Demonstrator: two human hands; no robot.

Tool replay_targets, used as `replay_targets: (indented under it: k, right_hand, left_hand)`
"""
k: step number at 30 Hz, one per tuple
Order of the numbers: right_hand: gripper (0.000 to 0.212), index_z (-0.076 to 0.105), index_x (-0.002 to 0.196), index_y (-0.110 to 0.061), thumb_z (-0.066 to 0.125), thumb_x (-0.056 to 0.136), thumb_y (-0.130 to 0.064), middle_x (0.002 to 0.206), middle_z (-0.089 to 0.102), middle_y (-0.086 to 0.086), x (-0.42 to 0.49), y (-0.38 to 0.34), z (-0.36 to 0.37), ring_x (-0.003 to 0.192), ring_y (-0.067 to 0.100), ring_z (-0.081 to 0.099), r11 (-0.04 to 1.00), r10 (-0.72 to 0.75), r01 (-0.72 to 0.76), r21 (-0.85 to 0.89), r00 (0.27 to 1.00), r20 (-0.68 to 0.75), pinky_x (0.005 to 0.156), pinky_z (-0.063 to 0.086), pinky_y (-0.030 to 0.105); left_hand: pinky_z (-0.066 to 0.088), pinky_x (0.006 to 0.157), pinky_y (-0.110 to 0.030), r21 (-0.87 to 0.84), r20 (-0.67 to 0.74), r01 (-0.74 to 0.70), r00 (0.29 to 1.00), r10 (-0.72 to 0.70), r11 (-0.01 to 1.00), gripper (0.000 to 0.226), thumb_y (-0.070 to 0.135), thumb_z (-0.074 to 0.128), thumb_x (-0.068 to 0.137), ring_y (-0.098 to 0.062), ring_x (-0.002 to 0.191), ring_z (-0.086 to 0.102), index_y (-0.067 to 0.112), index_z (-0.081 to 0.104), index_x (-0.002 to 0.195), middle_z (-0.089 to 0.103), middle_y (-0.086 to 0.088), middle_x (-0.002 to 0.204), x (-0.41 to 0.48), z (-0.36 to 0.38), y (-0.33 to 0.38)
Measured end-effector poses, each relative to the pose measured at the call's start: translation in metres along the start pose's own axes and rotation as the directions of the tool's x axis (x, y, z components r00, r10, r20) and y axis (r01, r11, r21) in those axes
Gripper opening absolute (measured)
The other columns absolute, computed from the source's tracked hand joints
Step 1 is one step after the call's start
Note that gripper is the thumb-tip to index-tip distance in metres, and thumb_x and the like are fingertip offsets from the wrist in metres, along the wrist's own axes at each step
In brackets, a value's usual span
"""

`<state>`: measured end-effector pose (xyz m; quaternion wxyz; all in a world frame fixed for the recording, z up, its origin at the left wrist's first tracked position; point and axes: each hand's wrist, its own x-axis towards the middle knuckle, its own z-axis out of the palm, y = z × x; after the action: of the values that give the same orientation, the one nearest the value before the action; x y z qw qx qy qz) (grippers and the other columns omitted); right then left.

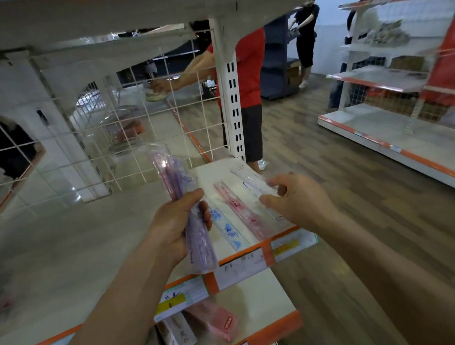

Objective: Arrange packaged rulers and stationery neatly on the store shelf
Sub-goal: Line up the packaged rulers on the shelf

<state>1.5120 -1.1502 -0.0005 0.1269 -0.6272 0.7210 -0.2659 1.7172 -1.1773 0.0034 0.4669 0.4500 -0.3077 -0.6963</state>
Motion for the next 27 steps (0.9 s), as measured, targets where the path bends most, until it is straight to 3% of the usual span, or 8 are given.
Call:
replay_targets:
  k: [3,8,12,18,21,24,27]
  right_hand:
    - [0.043,0.061,0.124,-0.022,0.056,0.089,-0.046,0.094,0.057,-0.008,0.004,0.001,0.001,0.07,0.006,0.05,0.995,0.039,-0.036,-0.093,0.999,0.029,0.053,0.036,0.02]
    - [0.036,0.067,0.095,-0.019,0.054,0.087,-0.051,0.074,0.062,-0.006,0.013,0.001,0.01,0.062,0.011,0.062,0.968,0.158,-0.137,-0.211,0.983,0.088,0.059,0.054,0.025]
    - [0.037,0.058,0.082,-0.015,0.05,0.089,-0.051,0.073,0.054,-0.002,0.012,-0.008,0.014,0.068,0.016,0.059,0.928,0.106,-0.086,-0.362,0.994,0.034,0.064,0.049,0.029]
    - [0.043,0.062,0.097,-0.013,0.046,0.092,-0.052,0.087,0.052,0.002,0.005,-0.019,0.011,0.082,0.019,0.058,0.883,0.081,-0.051,-0.466,0.996,0.045,0.071,0.051,0.031]
    - [0.043,0.064,0.103,-0.016,0.042,0.093,-0.051,0.096,0.058,0.0,-0.013,-0.041,0.003,0.086,0.018,0.055,0.94,-0.142,0.139,-0.312,0.99,0.012,0.07,0.045,0.031]
    - [0.043,0.064,0.086,-0.015,0.047,0.088,-0.054,0.083,0.061,-0.003,-0.038,-0.078,0.002,0.077,0.014,0.056,0.949,-0.304,0.292,0.121,0.947,0.102,0.069,0.046,0.031]
    - [0.027,0.058,0.081,-0.014,0.057,0.084,-0.042,0.078,0.06,0.001,-0.037,-0.087,0.017,0.069,0.016,0.051,0.922,-0.385,0.367,0.124,0.905,0.181,0.058,0.039,0.026]
  left_hand:
    - [0.049,0.044,-0.021,-0.003,0.004,-0.002,1.0,0.002,1.0,0.004,0.008,0.06,0.089,-0.012,0.041,0.053,0.007,0.056,0.087,0.054,-0.004,0.056,-0.001,-0.001,0.0]
    - [0.049,0.044,-0.022,0.013,0.003,0.002,1.0,-0.002,1.0,0.006,0.009,0.059,0.089,-0.012,0.042,0.053,0.009,0.057,0.083,0.055,-0.004,0.056,-0.002,-0.003,-0.001]
    - [0.049,0.044,-0.023,0.039,-0.002,-0.008,1.0,0.008,0.999,0.006,0.009,0.06,0.088,-0.012,0.042,0.053,0.009,0.057,0.083,0.055,-0.003,0.056,-0.004,-0.003,-0.001]
    - [0.051,0.046,-0.022,0.029,-0.022,0.013,1.0,-0.012,0.999,0.008,0.008,0.06,0.088,-0.012,0.042,0.053,0.008,0.057,0.081,0.055,-0.004,0.055,-0.006,-0.006,0.003]
    - [0.054,0.05,-0.028,-0.021,-0.039,0.047,0.998,-0.048,0.999,0.009,0.008,0.058,0.089,-0.016,0.047,0.055,0.007,0.055,0.081,0.053,-0.006,0.057,-0.006,-0.002,0.006]
    - [0.052,0.043,-0.023,-0.035,-0.029,0.076,0.997,-0.077,0.997,0.015,0.009,0.054,0.091,-0.019,0.047,0.057,0.004,0.053,0.077,0.056,-0.009,0.055,-0.008,0.008,0.01]
    - [0.052,0.047,-0.026,0.005,0.017,0.089,0.996,-0.089,0.996,0.014,0.015,0.056,0.091,-0.02,0.044,0.062,0.003,0.055,0.083,0.061,-0.011,0.051,-0.01,0.014,0.012]
